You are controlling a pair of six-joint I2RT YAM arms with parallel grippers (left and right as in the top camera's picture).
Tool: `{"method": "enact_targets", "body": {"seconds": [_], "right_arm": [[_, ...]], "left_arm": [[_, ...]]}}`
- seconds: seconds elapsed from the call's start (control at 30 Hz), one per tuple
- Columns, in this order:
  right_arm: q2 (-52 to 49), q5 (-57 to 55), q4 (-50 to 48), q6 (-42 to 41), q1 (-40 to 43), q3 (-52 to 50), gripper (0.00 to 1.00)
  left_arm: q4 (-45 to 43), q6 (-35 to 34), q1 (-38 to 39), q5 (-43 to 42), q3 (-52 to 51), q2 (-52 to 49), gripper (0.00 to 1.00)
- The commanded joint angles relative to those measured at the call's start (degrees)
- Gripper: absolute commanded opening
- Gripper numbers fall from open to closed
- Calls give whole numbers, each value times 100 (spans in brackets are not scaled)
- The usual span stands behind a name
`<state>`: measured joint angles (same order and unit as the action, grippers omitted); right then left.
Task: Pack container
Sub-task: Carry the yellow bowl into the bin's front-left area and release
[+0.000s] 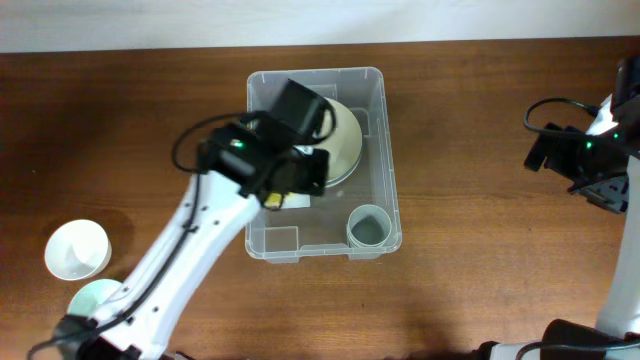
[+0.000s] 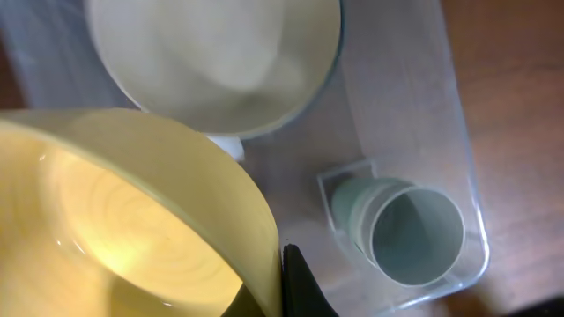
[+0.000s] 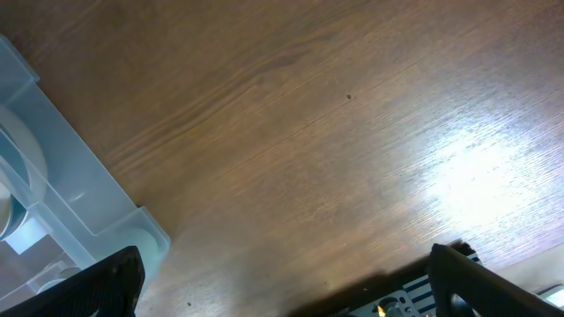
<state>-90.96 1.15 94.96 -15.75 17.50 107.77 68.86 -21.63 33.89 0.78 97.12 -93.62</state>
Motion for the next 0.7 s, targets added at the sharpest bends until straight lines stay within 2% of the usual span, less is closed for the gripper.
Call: {"method": "enact_targets", "body": {"seconds": [0.0,0.53,0.67], "right_arm": [[-15,-70,0,46,-17,2,99],[-15,-70,2,46,-17,2,99],[-15,-70,2,46,-17,0,99]], "left_arm": [[-9,-603,177,-44,-339,-356,1],[-149,-595,474,-505,-1005,-1639,1],[-109,-588,474,-509,-1005,-1707,5]]}}
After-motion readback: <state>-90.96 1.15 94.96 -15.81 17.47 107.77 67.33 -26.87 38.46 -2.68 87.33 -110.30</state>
